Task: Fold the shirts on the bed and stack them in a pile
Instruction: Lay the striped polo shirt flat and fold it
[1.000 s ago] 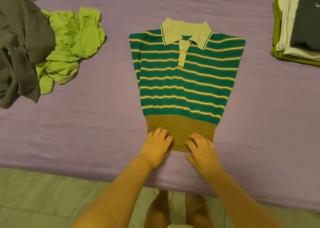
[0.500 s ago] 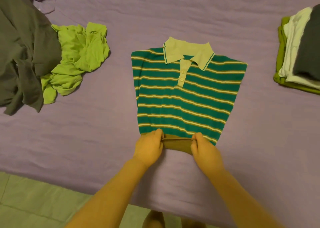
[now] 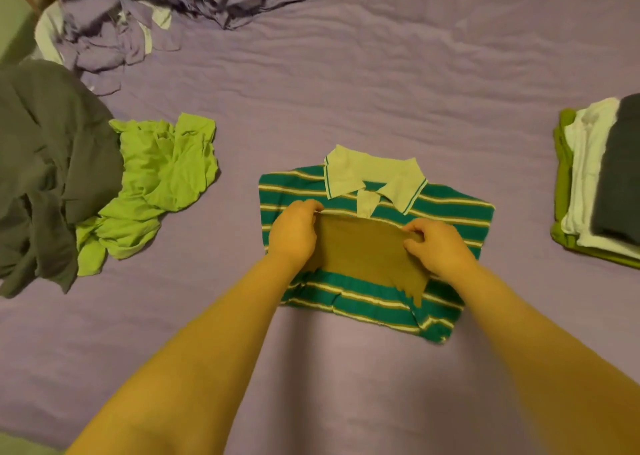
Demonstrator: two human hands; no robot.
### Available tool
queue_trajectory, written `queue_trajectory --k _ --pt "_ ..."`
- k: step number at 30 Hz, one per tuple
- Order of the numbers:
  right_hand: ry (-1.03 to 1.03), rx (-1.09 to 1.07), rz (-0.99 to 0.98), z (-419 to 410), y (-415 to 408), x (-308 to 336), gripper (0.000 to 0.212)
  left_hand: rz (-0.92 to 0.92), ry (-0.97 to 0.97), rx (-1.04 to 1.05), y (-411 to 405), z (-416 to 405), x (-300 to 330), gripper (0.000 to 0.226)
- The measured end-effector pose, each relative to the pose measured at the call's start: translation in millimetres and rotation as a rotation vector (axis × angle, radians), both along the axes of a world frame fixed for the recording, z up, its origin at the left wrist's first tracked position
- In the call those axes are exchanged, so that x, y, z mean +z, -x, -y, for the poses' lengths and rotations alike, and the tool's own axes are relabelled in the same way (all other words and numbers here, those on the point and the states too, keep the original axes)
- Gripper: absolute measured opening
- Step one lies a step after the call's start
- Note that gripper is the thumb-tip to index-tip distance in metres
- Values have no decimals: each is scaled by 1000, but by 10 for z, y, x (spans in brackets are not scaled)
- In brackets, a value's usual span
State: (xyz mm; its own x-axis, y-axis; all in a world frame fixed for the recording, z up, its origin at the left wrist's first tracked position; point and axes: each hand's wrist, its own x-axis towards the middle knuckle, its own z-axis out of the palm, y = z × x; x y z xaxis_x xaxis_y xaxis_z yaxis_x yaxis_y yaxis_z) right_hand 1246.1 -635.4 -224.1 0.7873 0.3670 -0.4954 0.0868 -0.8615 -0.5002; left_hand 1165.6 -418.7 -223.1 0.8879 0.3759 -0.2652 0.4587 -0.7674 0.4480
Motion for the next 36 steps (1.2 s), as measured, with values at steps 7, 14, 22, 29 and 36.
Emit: queue_trajectory --k 7,14,22,29,36 --pt "9 -112 210 -155 -624 -43 17 40 -53 -20 -607 -259 -81 32" --pt "21 -110 344 -350 -1034 -145 32 55 -168 -108 -1094 -379 -187 35" --pt "132 41 445 -166 -120 -546 44 184 -176 -450 -414 195 -687 29" --pt "356 112 336 281 186 -630 75 -27 -348 -547 37 34 -969 63" --pt "394 185 322 577 -49 -492 81 -83 -397 -528 91 -101 -951 74"
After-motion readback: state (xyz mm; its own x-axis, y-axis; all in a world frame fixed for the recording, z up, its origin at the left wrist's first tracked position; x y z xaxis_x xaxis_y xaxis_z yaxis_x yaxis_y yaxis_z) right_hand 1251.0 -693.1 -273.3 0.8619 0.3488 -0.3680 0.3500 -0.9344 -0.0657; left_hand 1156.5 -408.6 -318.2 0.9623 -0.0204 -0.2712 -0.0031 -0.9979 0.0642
